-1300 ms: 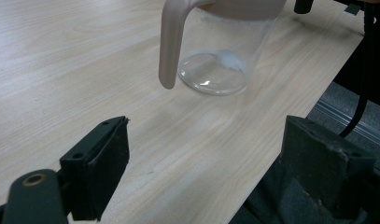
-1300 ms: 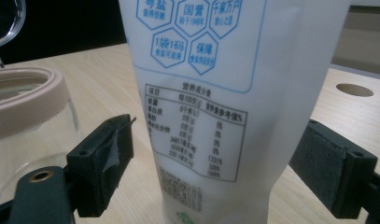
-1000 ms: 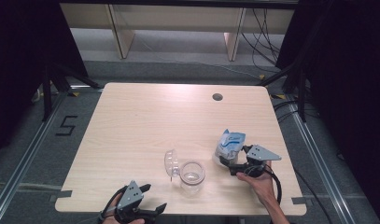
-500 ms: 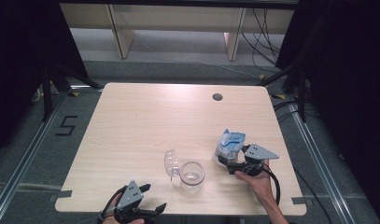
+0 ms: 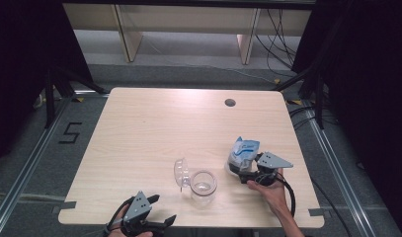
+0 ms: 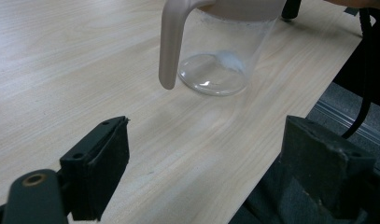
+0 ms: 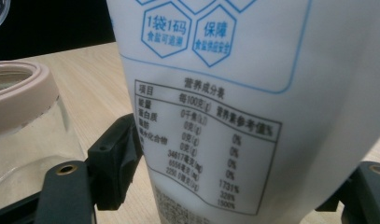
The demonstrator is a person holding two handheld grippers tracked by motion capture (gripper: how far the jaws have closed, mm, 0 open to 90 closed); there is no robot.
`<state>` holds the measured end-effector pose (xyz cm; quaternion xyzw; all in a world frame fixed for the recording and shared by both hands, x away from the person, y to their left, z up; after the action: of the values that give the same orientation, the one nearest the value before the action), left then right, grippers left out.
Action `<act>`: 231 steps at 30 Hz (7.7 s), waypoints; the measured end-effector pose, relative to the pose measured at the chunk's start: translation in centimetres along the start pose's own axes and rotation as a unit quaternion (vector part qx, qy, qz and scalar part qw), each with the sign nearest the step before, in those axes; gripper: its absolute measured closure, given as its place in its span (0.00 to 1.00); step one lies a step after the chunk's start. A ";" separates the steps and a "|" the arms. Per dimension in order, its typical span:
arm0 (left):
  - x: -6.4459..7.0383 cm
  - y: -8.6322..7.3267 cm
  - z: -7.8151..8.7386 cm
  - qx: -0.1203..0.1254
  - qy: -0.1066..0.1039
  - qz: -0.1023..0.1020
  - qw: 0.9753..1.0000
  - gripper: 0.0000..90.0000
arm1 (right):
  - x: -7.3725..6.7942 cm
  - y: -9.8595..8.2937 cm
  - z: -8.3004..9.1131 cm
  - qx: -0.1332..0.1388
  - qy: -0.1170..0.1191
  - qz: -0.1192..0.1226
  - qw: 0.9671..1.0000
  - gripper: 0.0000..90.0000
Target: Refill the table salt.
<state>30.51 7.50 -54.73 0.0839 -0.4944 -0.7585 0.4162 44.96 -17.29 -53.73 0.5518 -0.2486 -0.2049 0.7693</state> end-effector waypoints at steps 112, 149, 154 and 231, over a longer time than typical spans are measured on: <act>0.2 0.0 -0.1 -0.001 -0.005 -0.004 1.000 0.17 | -0.3 -0.4 -1.3 -0.017 -0.005 -0.014 1.000 0.49; 0.2 0.0 0.0 0.000 -0.004 0.007 1.000 0.17 | -0.3 0.8 -0.2 -0.032 -0.049 0.046 0.997 0.51; 0.1 0.0 0.0 -0.001 -0.002 0.003 1.000 0.17 | -0.5 1.1 0.0 -0.034 -0.052 0.068 0.996 0.51; 0.1 0.1 0.0 0.003 -0.004 0.005 1.000 0.17 | -2.1 3.3 -1.4 -0.107 -0.104 0.383 0.912 0.52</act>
<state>30.47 7.37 -54.63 0.0796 -0.4989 -0.7551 0.4178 44.27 -14.02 -51.27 0.3042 -0.4964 0.0236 0.8127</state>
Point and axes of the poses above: each handheld gripper's, and its own axes: z roughly backward along the jaws, y roughly out of its top, x roughly to its right, the point moved 10 cm from there along -z, roughly forward along the jaws, and after that the axes turned 11 degrees about z, right-handed, at the moved point
